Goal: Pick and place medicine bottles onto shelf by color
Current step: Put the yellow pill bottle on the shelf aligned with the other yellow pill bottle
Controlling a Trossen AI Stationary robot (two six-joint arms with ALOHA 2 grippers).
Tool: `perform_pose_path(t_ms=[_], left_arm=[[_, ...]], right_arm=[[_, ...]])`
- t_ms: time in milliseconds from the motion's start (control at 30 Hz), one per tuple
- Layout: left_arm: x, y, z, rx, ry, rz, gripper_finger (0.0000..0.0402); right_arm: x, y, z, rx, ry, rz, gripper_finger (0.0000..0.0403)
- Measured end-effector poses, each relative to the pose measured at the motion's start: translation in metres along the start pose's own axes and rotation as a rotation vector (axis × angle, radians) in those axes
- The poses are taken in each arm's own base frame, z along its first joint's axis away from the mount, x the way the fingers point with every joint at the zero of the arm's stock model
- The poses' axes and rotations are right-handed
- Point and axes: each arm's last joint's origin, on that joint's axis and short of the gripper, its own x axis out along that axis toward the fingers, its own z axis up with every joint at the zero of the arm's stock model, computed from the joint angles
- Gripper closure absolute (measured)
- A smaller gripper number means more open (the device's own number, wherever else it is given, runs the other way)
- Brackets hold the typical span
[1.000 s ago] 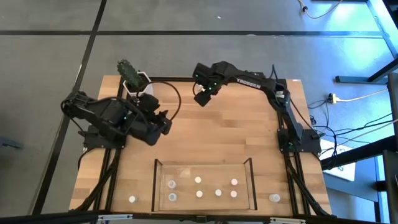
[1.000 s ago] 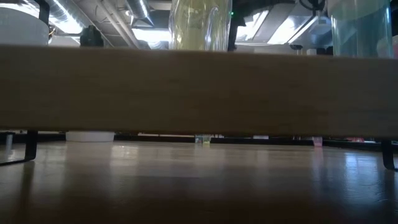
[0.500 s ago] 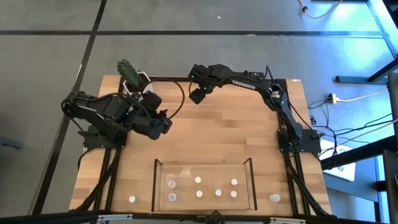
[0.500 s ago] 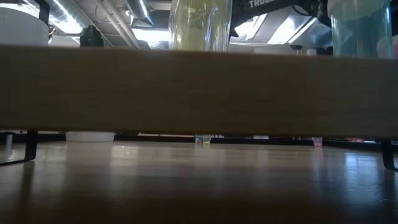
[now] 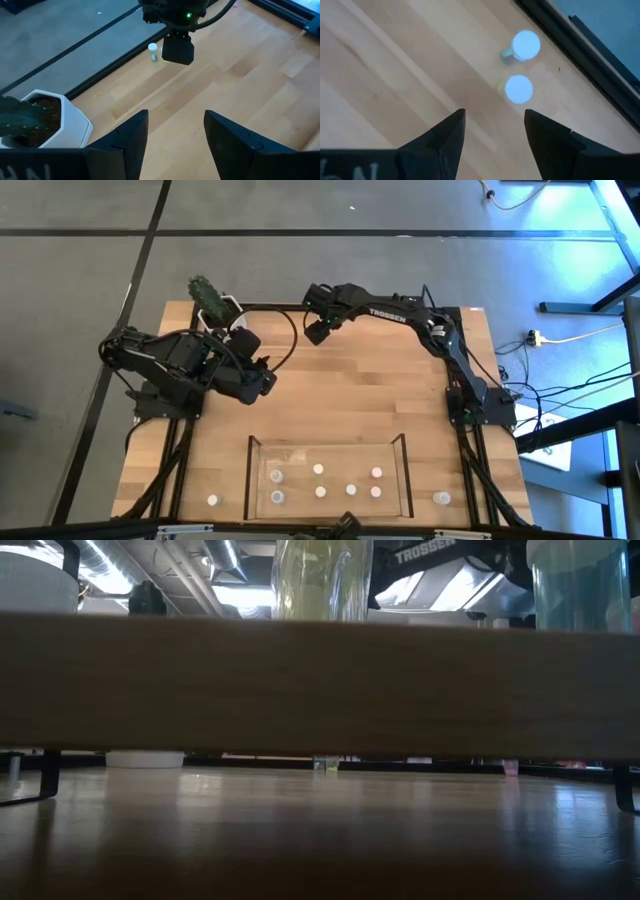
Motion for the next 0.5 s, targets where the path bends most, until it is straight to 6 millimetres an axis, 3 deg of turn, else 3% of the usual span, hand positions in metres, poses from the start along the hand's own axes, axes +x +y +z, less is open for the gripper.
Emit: perform_pose_path(t_ms=[267,500], left_arm=[[0.000,0.000,0.000,0.000,0.000,0.000,0.0215],[0.000,0.000,0.000,0.000,0.002,-0.001,0.0215]], right_arm=[[0.020,-0.004,-0.001,0.004,0.047,-0.023,0.0196],[0.024,-0.007,0.000,0.025,0.049,-0.026,0.0196]])
